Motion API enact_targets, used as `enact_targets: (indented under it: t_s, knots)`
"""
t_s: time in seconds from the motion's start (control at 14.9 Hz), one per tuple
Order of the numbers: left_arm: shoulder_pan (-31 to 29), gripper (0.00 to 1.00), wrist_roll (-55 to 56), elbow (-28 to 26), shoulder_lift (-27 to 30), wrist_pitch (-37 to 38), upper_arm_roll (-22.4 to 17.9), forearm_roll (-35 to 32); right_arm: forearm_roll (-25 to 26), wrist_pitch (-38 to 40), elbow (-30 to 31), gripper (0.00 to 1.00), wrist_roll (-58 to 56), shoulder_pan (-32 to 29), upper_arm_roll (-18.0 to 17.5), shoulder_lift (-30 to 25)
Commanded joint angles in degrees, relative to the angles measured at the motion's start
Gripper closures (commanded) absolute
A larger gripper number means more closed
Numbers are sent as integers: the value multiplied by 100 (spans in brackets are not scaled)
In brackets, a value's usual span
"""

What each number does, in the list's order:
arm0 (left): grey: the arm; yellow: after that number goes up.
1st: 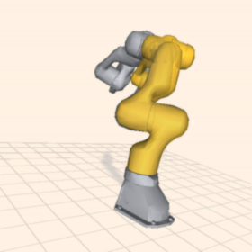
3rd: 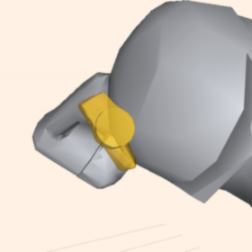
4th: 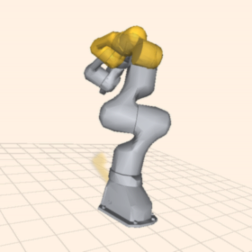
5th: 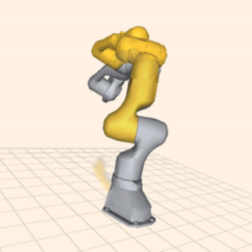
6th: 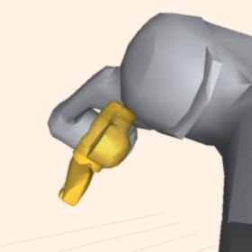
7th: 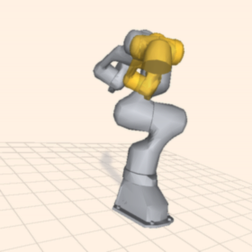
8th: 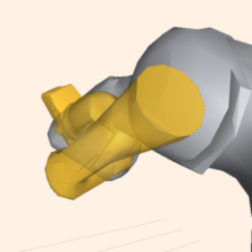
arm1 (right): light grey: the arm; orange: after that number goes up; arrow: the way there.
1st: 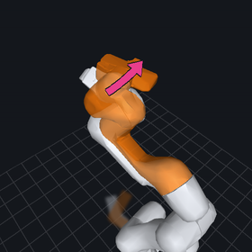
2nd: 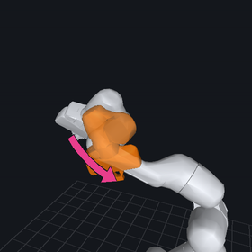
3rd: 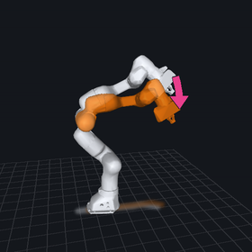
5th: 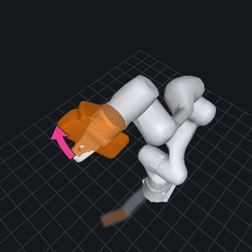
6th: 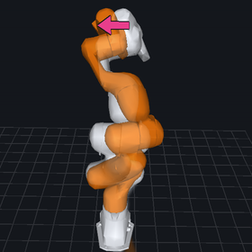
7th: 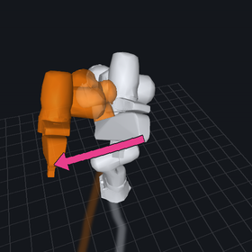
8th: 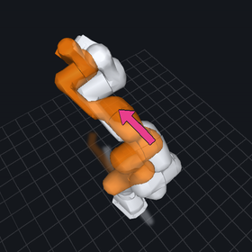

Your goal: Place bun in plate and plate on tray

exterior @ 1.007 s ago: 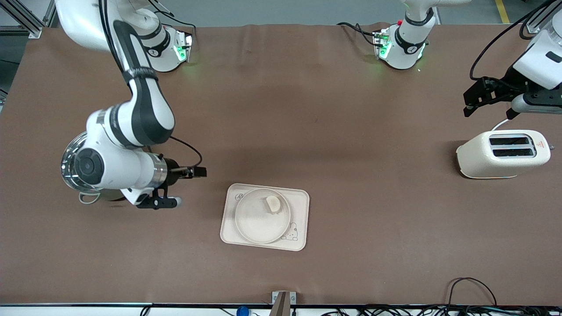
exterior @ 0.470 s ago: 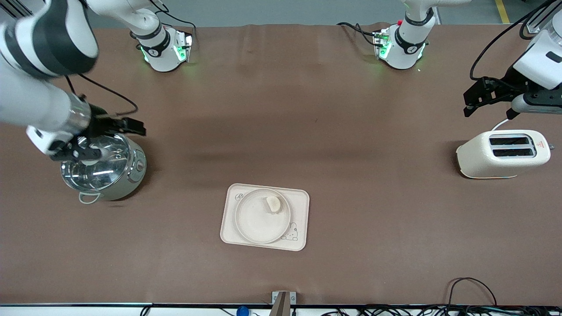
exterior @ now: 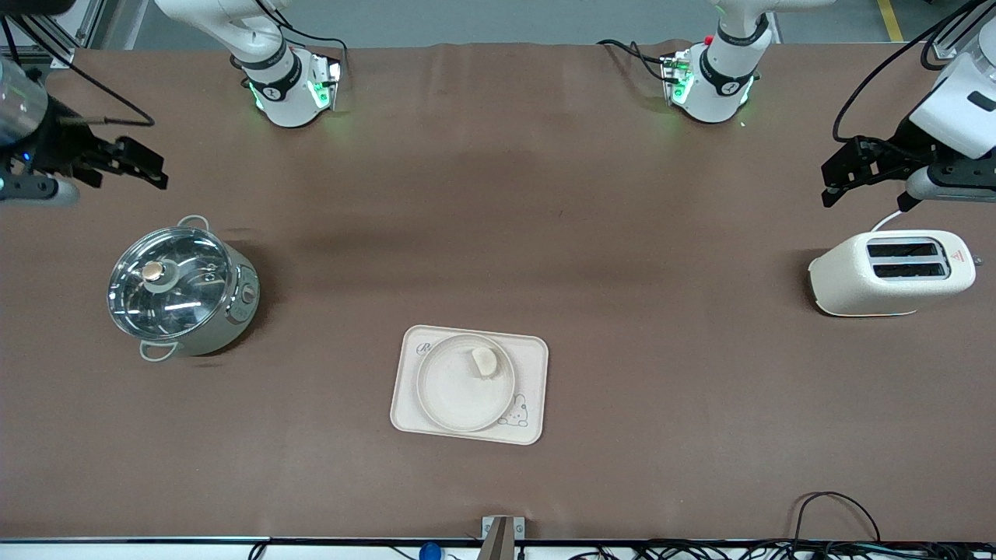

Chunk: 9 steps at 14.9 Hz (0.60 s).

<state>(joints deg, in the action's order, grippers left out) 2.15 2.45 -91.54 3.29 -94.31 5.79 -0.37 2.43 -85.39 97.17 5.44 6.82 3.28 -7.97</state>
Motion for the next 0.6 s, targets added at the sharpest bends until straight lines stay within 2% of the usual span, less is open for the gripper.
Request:
enact_targets:
  t_s: [0.0,0.07,0.27,0.54]
  knots:
    - [-30,0,-96,110,-30,115,10,-86,241,22,259,0,28,-277,-188,-512]
    - [-30,0,-105,110,-30,115,10,-86,258,31,259,0,2,-321,-100,-582]
    - [-22,0,-87,119,-30,115,10,-86,250,32,276,0,-533,-313,514,-583]
    - [-30,0,-78,119,-30,115,1,-95,241,-21,391,0,-623,-383,569,-583]
